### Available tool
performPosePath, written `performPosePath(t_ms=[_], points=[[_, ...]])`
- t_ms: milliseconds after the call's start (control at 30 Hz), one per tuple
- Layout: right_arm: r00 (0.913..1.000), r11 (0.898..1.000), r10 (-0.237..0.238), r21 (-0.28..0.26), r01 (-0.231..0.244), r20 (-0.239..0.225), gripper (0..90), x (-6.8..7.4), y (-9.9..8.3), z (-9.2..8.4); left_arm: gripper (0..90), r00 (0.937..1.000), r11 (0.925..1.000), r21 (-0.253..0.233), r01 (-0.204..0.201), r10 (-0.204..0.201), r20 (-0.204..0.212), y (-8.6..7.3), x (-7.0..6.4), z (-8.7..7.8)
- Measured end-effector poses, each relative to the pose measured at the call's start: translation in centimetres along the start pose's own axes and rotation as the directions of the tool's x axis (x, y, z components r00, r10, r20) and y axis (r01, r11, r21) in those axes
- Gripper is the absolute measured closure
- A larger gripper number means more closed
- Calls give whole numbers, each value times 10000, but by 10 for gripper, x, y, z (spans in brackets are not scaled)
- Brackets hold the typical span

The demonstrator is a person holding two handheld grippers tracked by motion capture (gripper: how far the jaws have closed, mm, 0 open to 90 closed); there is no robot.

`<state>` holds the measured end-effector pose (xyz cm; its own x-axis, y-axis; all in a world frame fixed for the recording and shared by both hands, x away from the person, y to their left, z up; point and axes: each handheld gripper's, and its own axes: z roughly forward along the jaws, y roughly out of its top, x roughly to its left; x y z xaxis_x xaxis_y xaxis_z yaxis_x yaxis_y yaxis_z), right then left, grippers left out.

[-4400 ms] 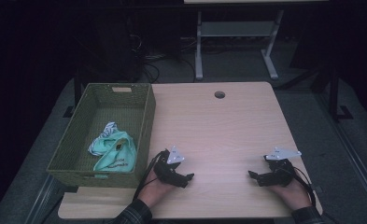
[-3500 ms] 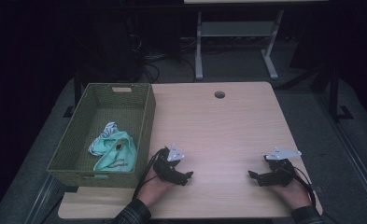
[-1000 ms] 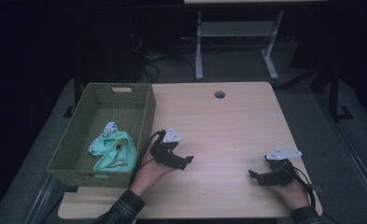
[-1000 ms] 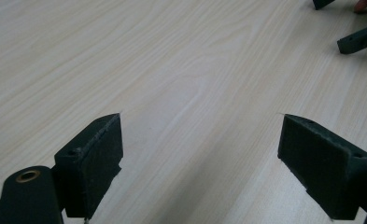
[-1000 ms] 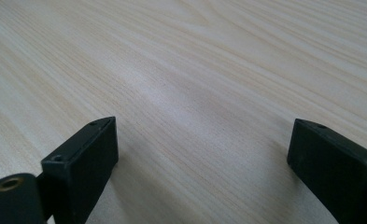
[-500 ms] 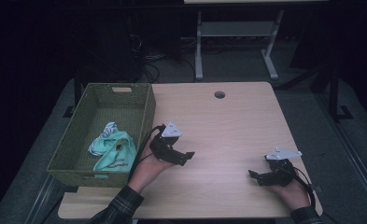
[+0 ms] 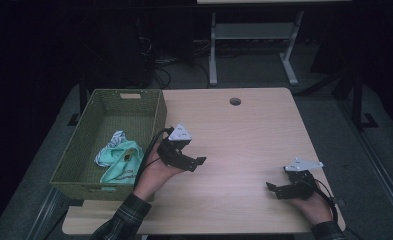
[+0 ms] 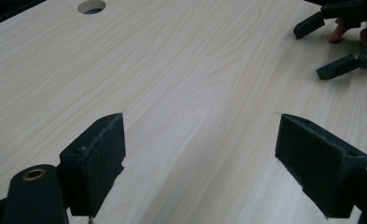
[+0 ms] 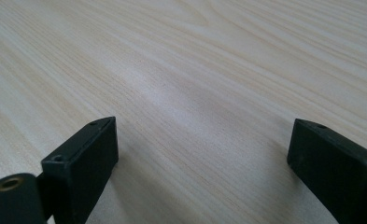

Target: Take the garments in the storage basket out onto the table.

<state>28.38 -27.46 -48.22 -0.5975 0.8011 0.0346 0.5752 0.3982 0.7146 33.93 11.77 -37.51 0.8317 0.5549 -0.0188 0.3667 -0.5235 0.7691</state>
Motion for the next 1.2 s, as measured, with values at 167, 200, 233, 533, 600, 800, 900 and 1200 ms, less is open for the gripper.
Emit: performPosePath(t_ms=[167, 200, 233, 533, 600, 800, 900, 1200], points=[[10000, 10000, -10, -8, 10, 15, 82, 0, 0, 0, 153, 10000, 10000, -17, -21, 21, -86, 2, 7, -6], [10000, 10000, -15, -11, 15, 17, 82, 0, 0, 0, 153, 10000, 10000, -24, -7, 7, -41, 2, 9, -7], [10000, 10000, -15, -11, 15, 16, 82, 0, 0, 0, 153, 10000, 10000, 18, -14, 14, -19, 2, 11, -9], [10000, 10000, 32, -23, -32, 56, 82, 0, 0, 0, 153, 10000, 9999, -100, 13, -12, 18, 6, 18, -21], [10000, 10000, 35, -24, -35, 60, 82, 0, 0, 0, 153, 10000, 9998, -173, 43, -43, -3, 6, 21, -24], [9997, 9999, 122, -35, -121, 214, 81, -2, 0, 0, 152, 10000, 9999, -62, 80, -80, 32, 7, 24, -29], [9997, 9999, 126, -33, -126, 215, 81, -1, 0, 0, 153, 9999, 9999, 81, 67, -68, 135, 7, 26, -31], [9997, 9999, 127, -32, -126, 216, 82, -1, 0, 0, 153, 9992, 9991, 124, 395, -396, 80, 3, 37, -44]])
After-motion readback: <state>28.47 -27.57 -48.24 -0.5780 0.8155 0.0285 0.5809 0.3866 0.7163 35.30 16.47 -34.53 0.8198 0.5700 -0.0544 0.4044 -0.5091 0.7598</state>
